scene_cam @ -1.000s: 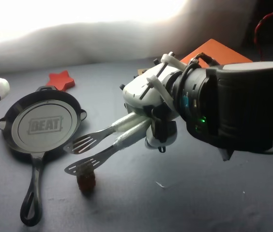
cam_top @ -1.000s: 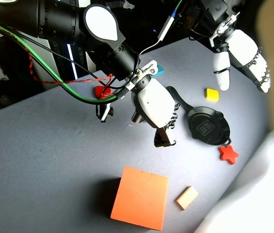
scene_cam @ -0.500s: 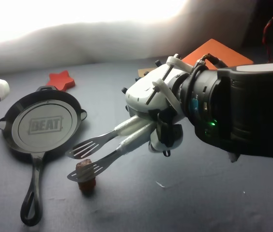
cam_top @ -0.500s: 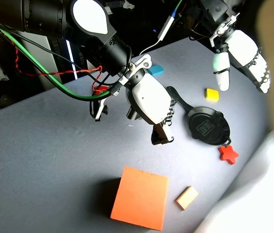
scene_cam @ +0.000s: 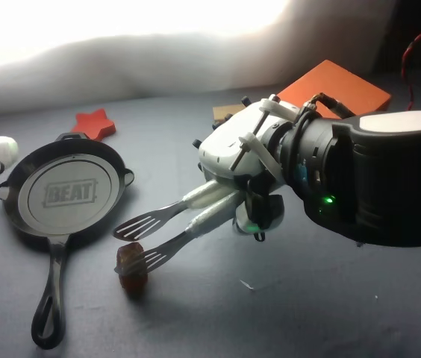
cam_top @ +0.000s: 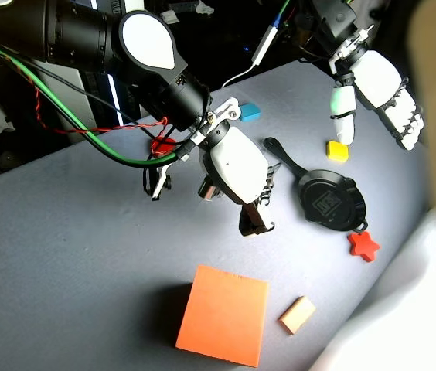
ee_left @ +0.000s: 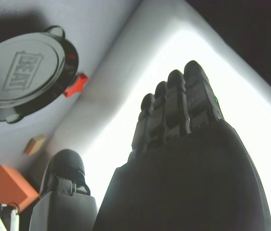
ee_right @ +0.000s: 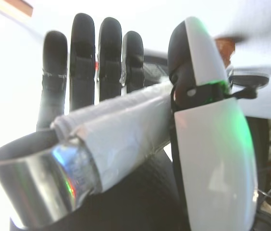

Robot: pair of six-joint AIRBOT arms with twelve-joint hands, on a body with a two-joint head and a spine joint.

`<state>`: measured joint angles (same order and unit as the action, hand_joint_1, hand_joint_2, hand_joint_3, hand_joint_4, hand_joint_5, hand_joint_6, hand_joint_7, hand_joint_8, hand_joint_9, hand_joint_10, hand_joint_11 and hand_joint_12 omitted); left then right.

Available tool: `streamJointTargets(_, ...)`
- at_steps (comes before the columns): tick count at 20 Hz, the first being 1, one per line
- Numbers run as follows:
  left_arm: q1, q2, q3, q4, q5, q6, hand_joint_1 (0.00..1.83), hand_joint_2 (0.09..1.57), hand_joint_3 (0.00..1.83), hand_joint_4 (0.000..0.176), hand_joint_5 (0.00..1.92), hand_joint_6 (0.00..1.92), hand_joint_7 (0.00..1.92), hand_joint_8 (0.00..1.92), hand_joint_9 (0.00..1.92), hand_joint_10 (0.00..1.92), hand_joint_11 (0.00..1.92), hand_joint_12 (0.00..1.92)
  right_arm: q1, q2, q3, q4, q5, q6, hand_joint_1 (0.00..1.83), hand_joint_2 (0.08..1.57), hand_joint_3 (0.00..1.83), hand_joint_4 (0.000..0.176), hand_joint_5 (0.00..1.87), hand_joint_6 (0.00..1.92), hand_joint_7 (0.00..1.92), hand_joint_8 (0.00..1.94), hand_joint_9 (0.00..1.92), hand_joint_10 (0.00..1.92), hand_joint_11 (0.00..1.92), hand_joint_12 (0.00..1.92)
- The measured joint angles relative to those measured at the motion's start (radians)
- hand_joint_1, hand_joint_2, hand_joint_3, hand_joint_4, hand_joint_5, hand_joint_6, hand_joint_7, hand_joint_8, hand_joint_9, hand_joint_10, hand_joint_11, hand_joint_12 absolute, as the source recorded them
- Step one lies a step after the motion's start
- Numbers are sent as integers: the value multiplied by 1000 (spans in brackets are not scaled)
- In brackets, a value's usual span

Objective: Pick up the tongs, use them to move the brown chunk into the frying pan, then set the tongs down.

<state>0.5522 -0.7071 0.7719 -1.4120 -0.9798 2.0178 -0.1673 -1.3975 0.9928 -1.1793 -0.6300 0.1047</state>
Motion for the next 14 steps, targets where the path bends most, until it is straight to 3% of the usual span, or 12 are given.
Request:
streamJointTargets(6, -11, -1, -1, -3, -23, 23, 0, 1184, 0, 0, 17, 1, 27, 1, 24, 2, 0, 95, 1, -3, 0, -2, 24, 0, 967, 1170, 3, 0, 778, 0, 847, 0, 813, 0, 278, 1276)
streamJointTargets(8, -15, -1, -2, -6, -24, 28, 0, 1182, 0, 0, 45, 4, 64, 3, 62, 7, 0, 214, 0, -8, 0, -3, 25, 0, 960, 1164, 0, 0, 792, 7, 860, 6, 833, 9, 300, 1289)
streamJointTargets(10, -26, -1, -8, -26, -24, 38, 0, 1185, 1, 0, 20, 1, 34, 2, 34, 2, 0, 126, 0, -12, 1, -3, 26, 0, 949, 1170, 2, 0, 782, 2, 847, 2, 824, 5, 288, 1288)
streamJointTargets(14, -36, 11, -26, -21, -20, 54, 0, 1185, 1, 0, 28, 3, 48, 2, 48, 4, 0, 150, -23, -30, 23, -6, 38, 6, 929, 1182, 6, 0, 774, 4, 840, 5, 821, 4, 280, 1292)
